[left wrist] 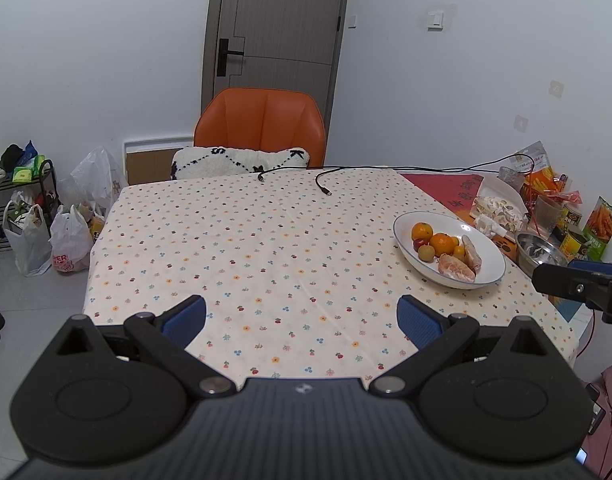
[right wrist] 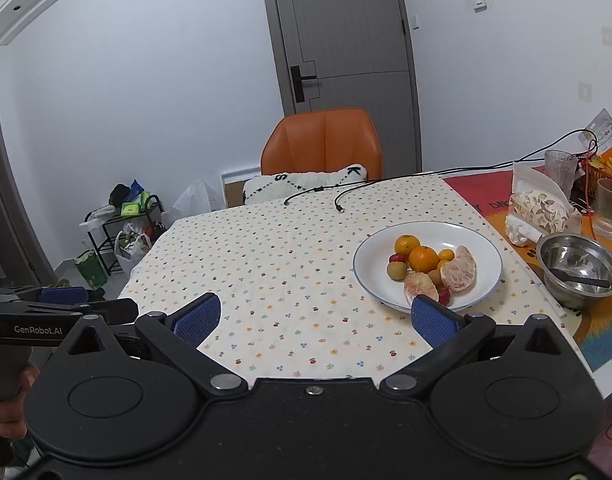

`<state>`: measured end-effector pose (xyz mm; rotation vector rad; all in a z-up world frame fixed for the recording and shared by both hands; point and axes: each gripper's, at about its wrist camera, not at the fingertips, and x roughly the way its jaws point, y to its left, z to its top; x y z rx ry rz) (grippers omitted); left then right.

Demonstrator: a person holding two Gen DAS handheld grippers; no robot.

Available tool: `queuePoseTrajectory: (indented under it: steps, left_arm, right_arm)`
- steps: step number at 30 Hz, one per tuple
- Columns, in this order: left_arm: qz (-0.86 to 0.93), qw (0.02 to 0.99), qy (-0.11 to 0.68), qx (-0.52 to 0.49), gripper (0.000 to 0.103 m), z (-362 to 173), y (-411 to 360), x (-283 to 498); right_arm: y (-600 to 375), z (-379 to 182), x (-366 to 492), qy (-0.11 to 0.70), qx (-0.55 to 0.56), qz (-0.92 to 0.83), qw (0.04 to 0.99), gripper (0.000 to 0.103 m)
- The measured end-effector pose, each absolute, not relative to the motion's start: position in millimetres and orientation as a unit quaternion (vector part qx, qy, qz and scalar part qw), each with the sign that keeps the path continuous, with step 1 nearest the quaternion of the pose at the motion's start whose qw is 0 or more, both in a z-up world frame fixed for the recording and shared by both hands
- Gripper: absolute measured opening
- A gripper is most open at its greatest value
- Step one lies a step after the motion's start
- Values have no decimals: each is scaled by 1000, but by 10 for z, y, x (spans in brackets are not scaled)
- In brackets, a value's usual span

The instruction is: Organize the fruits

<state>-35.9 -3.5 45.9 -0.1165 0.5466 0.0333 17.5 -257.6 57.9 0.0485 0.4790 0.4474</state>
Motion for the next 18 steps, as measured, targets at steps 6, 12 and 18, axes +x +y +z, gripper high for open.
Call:
queuePoseTrajectory:
  steps: [6,12,18]
  left_arm:
    - [17,961,270,-58,101,456,-34,-356]
    - [16,961,271,-58,101,443,-31,-360]
    - [15,961,271,-58,101,442,-36,-357]
  right_arm:
    - [-2575,575,175,235,24,220,947,103]
    - [-2576,573,175,235,24,220,946,103]
    - [-2576,566,178,235,23,220,946,103]
